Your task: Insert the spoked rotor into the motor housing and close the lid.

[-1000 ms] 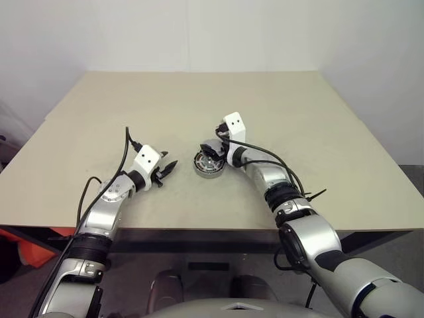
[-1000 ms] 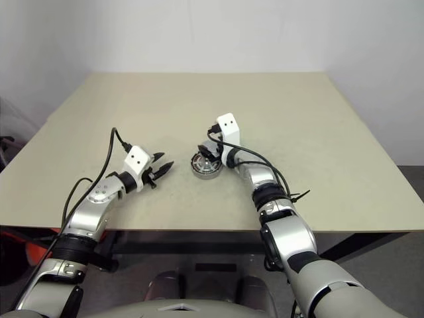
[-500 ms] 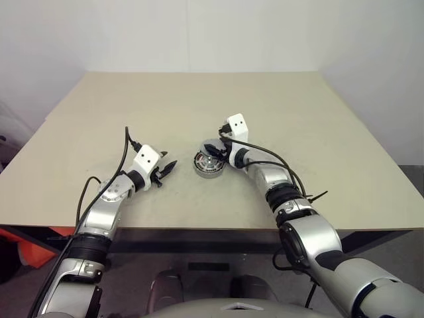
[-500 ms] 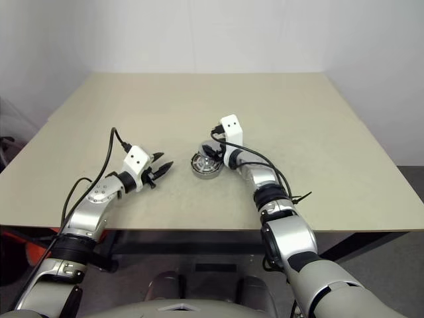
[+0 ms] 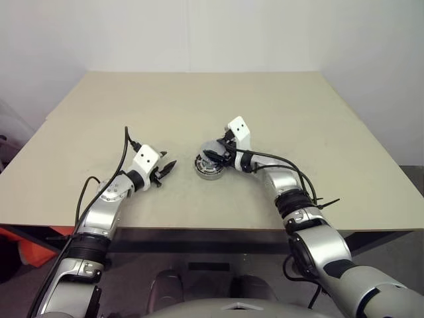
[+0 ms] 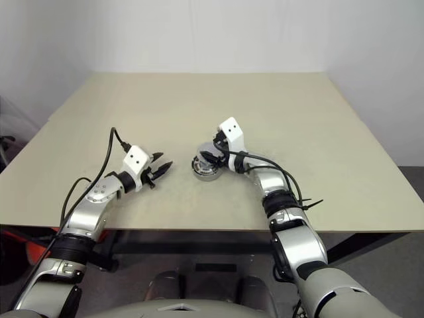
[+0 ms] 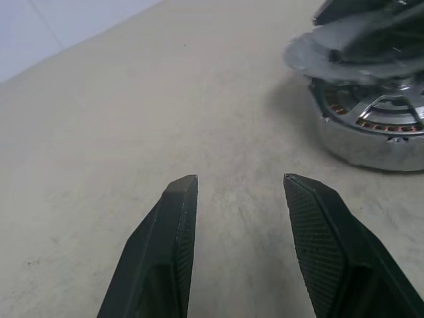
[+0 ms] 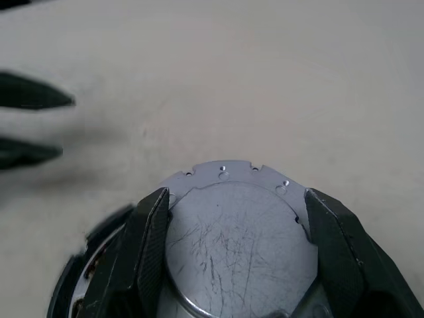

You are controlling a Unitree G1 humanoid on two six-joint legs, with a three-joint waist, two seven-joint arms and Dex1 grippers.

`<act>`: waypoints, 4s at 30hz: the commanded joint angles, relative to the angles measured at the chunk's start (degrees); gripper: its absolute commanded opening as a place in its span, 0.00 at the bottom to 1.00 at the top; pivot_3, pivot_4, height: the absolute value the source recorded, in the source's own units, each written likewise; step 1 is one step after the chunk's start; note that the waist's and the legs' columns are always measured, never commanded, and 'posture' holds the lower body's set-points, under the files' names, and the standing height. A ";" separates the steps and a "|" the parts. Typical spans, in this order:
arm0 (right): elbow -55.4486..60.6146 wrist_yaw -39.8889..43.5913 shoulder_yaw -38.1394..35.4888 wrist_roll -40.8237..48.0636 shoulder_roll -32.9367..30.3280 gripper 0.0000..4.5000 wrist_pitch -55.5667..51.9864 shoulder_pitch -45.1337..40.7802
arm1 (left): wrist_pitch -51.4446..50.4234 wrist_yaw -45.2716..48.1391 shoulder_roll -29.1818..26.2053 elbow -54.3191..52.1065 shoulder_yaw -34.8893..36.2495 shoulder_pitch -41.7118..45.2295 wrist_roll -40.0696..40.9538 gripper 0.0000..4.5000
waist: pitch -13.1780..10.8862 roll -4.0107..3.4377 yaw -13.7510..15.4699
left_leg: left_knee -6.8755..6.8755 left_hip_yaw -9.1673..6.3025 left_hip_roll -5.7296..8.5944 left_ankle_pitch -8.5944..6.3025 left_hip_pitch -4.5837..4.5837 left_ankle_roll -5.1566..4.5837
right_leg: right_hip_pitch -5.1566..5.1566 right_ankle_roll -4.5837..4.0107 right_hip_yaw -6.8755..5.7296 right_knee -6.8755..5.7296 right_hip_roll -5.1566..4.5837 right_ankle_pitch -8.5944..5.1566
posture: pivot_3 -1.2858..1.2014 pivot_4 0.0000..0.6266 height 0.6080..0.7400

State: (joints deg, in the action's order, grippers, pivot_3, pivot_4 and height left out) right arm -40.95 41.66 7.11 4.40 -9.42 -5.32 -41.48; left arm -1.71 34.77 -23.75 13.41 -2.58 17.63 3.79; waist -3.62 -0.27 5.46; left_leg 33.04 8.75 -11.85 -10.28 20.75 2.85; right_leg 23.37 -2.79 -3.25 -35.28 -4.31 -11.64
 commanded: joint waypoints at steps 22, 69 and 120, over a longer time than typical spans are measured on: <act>9.24 12.23 0.24 3.44 -1.63 0.69 1.68 3.68 | 0.27 0.01 -0.85 -1.80 1.01 0.38 0.34 0.49 | 0.00 0.00 -0.03 | 0.01 0.00 0.00 -0.01 -0.01 -0.03 | -0.01 0.00 0.00 0.01 0.00 0.00 | 0.52 0.00 1.00; 7.06 11.59 4.20 -2.06 -3.51 0.69 3.83 4.16 | -0.14 -0.23 -0.83 -2.38 0.85 -0.17 0.17 0.49 | 0.01 0.01 -0.01 | 0.05 -0.01 0.00 -0.02 -0.08 -0.04 | -0.08 0.00 0.00 -0.01 0.00 0.00 | 0.52 0.00 1.00; 8.79 7.25 3.92 -1.71 -3.84 0.92 0.21 4.42 | -33.67 4.95 9.87 -1.03 -3.34 8.40 13.08 0.00 | 0.04 0.02 0.04 | 0.02 -0.03 0.01 -0.01 -0.83 -0.03 | -0.97 0.44 0.01 0.30 -0.02 -0.25 | 0.52 0.00 1.00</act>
State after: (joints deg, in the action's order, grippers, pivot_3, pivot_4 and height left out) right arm -34.48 48.85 11.48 2.27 -12.78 -4.52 -36.82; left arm -33.95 39.73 -14.02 12.86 -5.09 26.65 16.77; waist -3.58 -0.24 5.50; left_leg 33.06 8.71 -11.84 -10.28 19.94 2.82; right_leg 22.41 -2.35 -3.24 -34.95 -4.33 -11.89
